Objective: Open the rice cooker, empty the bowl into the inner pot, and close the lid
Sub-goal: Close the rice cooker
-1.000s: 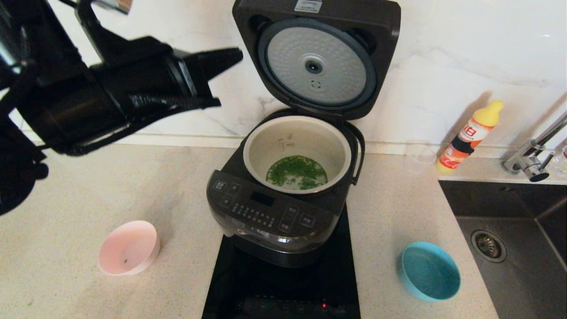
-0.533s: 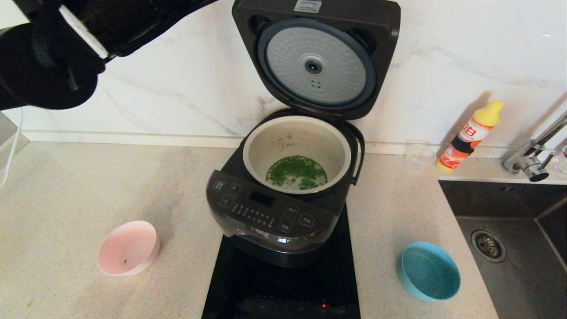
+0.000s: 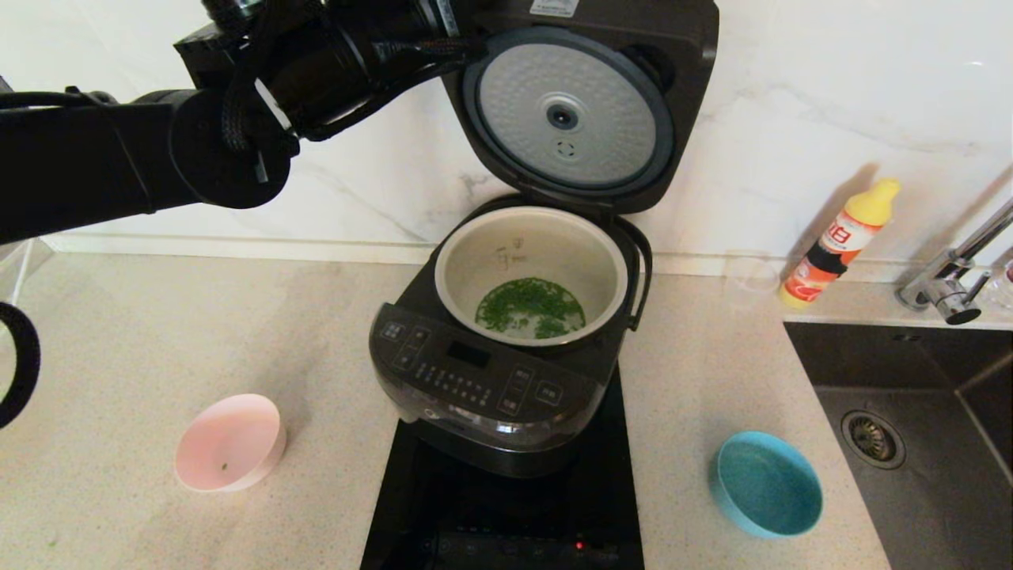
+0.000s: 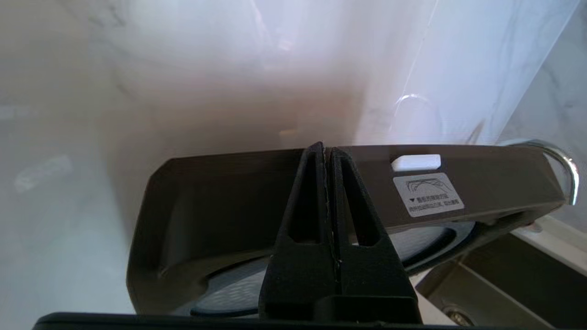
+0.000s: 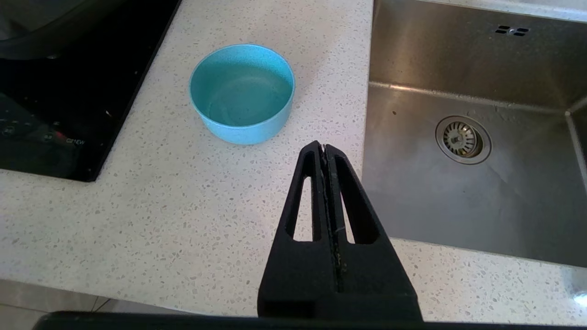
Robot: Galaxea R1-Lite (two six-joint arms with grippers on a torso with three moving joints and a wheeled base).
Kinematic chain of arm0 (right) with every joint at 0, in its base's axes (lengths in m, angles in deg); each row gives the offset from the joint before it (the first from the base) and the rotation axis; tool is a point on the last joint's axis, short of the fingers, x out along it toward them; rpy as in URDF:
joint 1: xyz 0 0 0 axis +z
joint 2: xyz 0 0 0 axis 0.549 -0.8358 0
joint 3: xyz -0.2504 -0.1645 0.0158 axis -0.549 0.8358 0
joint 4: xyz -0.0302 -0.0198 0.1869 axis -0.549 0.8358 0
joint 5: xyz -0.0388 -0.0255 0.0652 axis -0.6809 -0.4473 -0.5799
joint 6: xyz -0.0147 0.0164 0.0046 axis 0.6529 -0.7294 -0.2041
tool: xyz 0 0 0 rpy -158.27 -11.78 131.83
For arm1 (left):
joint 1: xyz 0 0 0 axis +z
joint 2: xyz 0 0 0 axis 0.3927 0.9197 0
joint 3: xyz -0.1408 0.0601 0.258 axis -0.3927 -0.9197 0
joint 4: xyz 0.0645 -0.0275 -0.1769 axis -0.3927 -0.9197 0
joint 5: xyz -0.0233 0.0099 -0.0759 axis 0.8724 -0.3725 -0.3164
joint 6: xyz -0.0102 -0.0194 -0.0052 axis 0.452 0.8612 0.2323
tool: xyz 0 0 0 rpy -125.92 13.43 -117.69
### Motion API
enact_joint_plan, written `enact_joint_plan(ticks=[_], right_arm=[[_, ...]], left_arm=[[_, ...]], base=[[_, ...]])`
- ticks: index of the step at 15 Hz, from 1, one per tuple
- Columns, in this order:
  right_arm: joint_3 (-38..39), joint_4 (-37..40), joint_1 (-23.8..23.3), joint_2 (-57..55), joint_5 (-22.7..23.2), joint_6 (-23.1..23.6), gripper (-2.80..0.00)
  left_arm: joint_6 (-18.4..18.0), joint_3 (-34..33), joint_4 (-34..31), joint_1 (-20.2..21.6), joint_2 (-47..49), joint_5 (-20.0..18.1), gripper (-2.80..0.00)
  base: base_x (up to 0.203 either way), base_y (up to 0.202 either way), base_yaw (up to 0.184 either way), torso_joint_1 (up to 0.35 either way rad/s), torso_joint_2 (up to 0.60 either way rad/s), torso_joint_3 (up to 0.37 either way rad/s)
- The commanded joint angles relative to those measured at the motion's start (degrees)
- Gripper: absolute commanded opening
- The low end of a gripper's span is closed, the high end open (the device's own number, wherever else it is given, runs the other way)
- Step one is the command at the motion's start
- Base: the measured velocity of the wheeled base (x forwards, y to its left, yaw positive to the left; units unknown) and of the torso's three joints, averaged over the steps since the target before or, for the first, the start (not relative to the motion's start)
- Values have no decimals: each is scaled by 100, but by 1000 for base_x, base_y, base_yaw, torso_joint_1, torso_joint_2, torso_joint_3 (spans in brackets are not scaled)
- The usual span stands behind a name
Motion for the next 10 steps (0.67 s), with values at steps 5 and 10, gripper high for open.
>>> enact_joint_plan(ticks=[5, 10], right_arm=[[-1, 3, 1, -7, 3, 4, -280], [-1, 3, 1, -7, 3, 4, -280]], left_arm=[[-5, -16, -31, 7, 11, -14, -280], [-5, -1, -18, 1, -272, -327, -280]], base=[[0, 0, 0, 0, 0, 0], [0, 0, 0, 0, 0, 0]])
